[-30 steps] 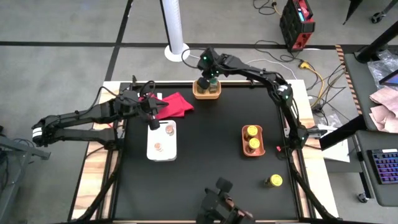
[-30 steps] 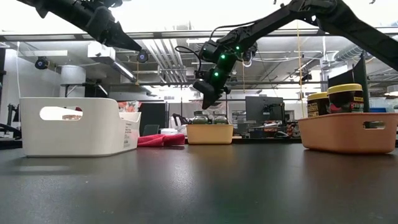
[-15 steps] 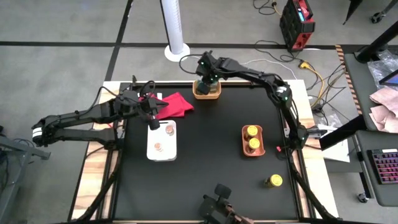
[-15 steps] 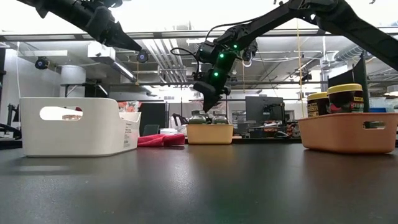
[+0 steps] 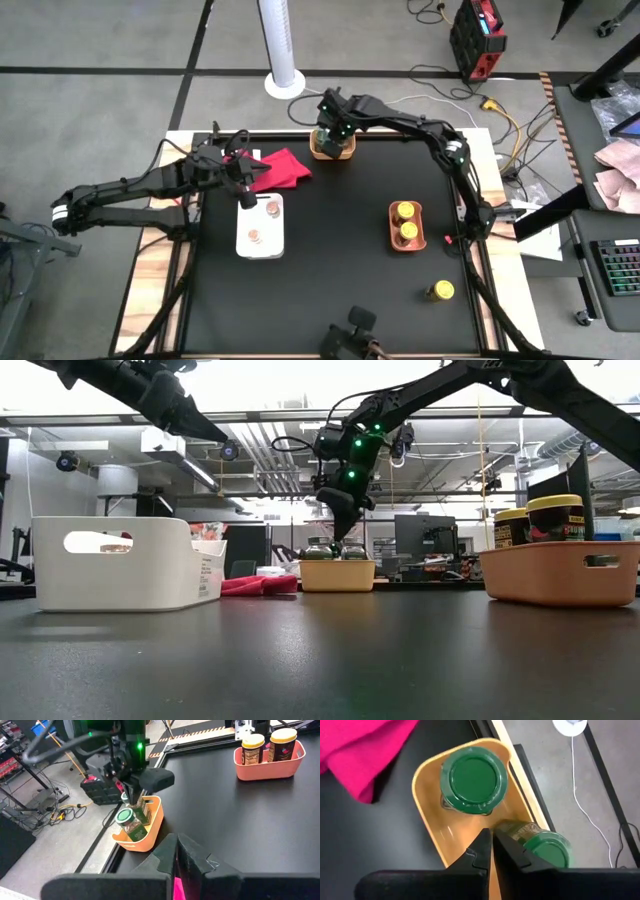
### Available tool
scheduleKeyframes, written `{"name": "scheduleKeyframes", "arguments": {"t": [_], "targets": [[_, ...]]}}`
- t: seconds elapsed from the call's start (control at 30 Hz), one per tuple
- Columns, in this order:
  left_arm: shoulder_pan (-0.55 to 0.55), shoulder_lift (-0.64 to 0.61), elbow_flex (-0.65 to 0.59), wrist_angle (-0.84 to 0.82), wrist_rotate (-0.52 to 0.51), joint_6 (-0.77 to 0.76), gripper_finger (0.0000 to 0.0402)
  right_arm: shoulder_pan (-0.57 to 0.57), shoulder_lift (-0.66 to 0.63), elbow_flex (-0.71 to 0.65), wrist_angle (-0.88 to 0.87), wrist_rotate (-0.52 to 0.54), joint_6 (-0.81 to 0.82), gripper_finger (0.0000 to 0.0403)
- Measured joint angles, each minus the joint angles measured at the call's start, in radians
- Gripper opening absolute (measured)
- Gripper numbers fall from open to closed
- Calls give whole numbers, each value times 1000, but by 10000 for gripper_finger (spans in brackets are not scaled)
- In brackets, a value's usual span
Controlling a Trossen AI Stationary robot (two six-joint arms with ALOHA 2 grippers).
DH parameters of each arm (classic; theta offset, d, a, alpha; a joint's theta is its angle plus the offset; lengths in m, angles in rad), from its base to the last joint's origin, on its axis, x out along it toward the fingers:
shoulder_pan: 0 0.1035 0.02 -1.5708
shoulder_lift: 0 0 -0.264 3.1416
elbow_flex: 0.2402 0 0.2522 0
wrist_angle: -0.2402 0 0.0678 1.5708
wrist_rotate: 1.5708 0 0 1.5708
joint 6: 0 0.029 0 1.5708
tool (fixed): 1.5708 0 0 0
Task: Sort spices by type
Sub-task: Put the green seasoning bottle into the yellow bin
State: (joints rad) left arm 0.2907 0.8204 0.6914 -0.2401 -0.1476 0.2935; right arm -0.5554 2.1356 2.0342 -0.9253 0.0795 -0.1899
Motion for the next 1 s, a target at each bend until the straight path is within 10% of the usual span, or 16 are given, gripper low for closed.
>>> {"name": "scheduleKeyframes", "arguments": {"t": [1.0], "targets": [[0,0,0,5,0,1,0,30,27,1,227,-133,-12,9]]}}
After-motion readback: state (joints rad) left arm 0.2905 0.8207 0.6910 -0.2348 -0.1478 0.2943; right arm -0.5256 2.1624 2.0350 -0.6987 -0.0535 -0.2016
